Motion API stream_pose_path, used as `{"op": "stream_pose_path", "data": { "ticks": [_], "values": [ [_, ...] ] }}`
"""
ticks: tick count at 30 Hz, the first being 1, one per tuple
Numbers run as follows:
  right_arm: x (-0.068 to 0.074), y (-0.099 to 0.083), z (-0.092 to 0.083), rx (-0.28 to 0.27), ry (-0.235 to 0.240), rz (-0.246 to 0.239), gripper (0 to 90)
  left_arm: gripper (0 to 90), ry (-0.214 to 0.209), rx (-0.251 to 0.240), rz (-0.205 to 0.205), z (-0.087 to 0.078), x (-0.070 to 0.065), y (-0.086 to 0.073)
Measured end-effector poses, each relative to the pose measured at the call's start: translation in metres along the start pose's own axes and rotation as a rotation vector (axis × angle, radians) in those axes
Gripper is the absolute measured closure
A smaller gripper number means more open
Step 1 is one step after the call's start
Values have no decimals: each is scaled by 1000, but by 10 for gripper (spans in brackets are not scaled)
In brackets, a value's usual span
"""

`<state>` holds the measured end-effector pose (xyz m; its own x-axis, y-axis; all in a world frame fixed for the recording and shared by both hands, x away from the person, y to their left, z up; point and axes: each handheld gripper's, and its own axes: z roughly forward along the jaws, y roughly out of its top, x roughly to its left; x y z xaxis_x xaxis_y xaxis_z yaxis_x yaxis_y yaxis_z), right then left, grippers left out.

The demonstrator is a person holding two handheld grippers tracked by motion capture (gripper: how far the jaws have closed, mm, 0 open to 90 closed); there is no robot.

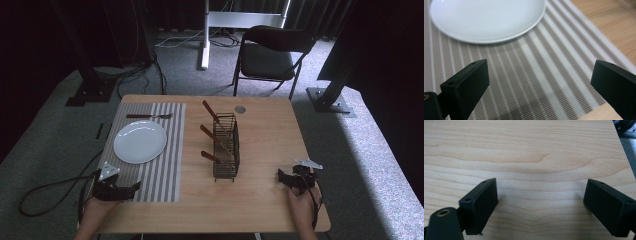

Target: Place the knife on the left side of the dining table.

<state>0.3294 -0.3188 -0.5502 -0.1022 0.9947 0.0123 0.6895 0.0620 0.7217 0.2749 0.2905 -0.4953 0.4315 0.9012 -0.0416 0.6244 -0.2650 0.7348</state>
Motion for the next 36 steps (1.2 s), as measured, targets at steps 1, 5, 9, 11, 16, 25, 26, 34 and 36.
{"op": "stream_pose_path", "data": {
  "ticks": [1,5,9,11,16,25,26,34,36],
  "values": [
    [0,0,0,0,0,0,115,21,-5,2,6,0,-1,2],
    [0,0,0,0,0,0,115,21,-25,-14,23,1,-6,11],
    [0,0,0,0,0,0,115,21,-44,-17,52,2,-12,20],
    [0,0,0,0,0,0,115,21,-53,-25,57,2,-14,25],
    [0,0,0,0,0,-1,115,42,-67,-40,84,2,-20,38],
    [0,0,0,-1,0,-1,115,41,-105,-49,117,5,-29,59],
    [0,0,0,-1,0,-1,115,41,-113,-51,119,6,-30,61],
    [0,0,0,-1,0,-2,115,42,-174,-72,130,12,-40,81],
    [0,0,0,-1,0,-2,115,41,-189,-75,127,15,-44,85]
  ]
}}
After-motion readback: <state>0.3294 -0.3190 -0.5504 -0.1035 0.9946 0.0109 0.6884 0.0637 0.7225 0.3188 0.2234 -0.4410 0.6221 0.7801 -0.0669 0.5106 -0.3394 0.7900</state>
